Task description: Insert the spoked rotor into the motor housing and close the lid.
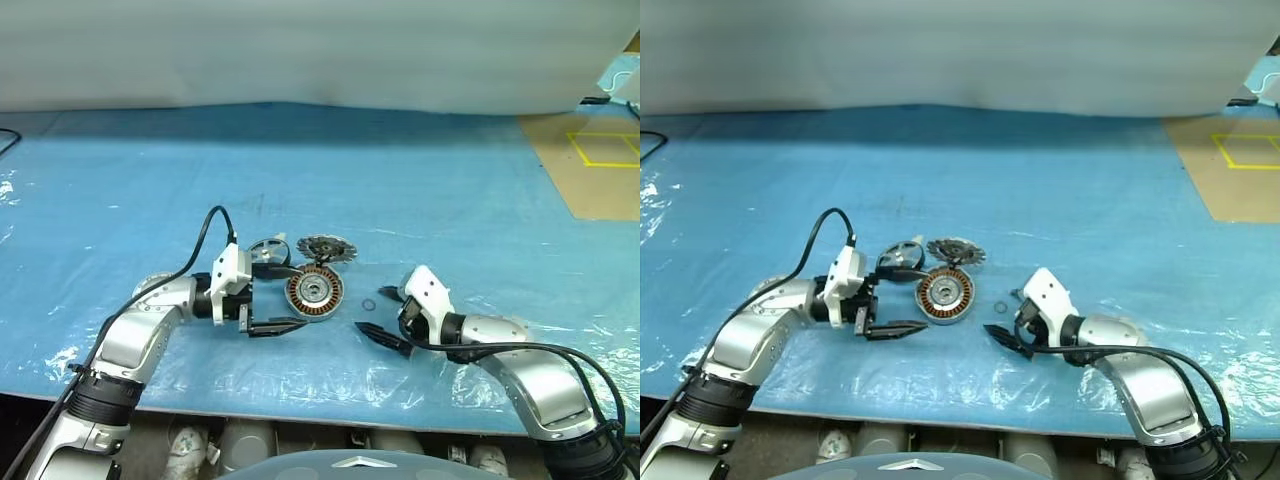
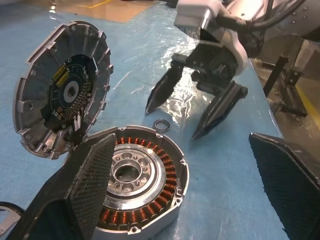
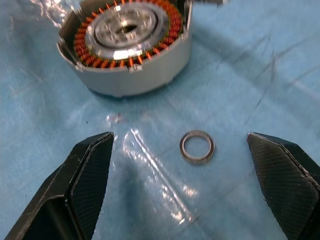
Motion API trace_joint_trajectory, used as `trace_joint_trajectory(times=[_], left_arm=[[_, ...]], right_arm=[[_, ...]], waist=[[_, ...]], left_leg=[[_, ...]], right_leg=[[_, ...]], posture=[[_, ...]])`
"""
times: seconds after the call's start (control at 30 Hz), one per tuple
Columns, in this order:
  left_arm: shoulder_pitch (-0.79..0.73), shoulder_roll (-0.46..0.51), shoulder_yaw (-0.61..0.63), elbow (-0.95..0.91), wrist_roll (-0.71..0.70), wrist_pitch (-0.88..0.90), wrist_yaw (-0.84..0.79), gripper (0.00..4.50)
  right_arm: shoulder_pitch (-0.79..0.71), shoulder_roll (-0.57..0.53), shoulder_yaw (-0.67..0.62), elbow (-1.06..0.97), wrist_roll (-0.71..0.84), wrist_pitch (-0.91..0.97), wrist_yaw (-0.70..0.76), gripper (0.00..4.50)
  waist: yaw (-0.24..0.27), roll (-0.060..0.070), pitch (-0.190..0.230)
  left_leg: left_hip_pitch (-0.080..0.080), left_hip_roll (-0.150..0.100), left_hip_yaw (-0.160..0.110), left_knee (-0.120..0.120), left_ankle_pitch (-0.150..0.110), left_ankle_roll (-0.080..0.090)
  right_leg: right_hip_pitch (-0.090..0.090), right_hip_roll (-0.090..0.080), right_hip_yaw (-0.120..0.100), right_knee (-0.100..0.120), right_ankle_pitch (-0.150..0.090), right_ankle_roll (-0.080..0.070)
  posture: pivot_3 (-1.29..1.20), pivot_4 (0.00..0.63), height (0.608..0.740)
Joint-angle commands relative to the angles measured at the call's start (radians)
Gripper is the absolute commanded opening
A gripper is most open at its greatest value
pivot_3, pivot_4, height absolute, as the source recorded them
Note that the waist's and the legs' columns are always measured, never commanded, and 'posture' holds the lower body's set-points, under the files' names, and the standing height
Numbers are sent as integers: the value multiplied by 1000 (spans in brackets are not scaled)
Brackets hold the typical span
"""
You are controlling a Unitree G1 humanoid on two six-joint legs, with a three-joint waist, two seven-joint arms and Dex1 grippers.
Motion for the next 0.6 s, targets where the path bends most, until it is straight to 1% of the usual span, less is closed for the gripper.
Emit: trace_joint_trajectory(times=[0.03, 0.13, 0.23, 0.27, 0.33, 0.5, 0.53, 0.6], left_arm=[[2, 20, 7, -60, -17, 7, -5, 4500], [7, 20, 4, -66, -12, 5, -1, 4500], [3, 21, 4, -75, -18, 18, 5, 4500], [3, 22, 1, -80, -16, 23, 9, 4500], [10, 25, 0, -92, -14, 29, 13, 4500], [20, 25, -1, -95, -4, 23, 17, 4500], [15, 23, -2, -91, -2, 23, 19, 4500], [8, 21, -3, -88, -2, 26, 21, 4500]], right_arm=[[6, 14, 16, 22, -3, -41, -26, 4440], [-1, 24, 46, 63, -44, -67, -66, 4440], [-9, 20, 54, 76, -35, -71, -61, 4440], [-13, 9, 56, 85, -43, -81, -58, 4269], [-16, -6, 50, 98, -52, -92, -57, 3823], [2, -34, 42, 105, -61, -110, -62, 2110], [8, -39, 43, 99, -62, -110, -62, 1677], [18, -48, 45, 89, -58, -110, -54, 975]], waist=[[-2, 0, 0], [-2, 0, 0], [-2, 0, 0], [-1, 0, 0], [-1, 0, 0], [0, 0, 0], [0, 0, 0], [0, 0, 0]], left_leg=[[0, 0, 0, 0, 0, 0], [1, 0, 0, 0, 0, 0], [1, 0, 0, 0, 0, 0], [2, 0, 0, 0, 0, 0], [2, 0, 0, 0, 0, 0], [2, 0, 0, 0, 0, 0], [1, 0, 0, 0, 0, 0], [1, 0, 0, 0, 0, 0]], right_leg=[[0, 0, 0, 0, 0, 0], [0, 1, 0, 0, 0, 0], [1, 0, 0, 0, 0, 0], [2, 0, 0, 0, 0, 0], [2, 0, 0, 0, 0, 0], [2, 0, 0, 0, 0, 1], [2, 0, -1, 0, -1, 1], [2, 0, -1, 0, -1, 1]], posture=[[0, 150, 740], [0, 150, 740], [0, 150, 740], [0, 150, 740], [0, 150, 740], [0, 150, 740], [0, 150, 740], [0, 150, 740]])
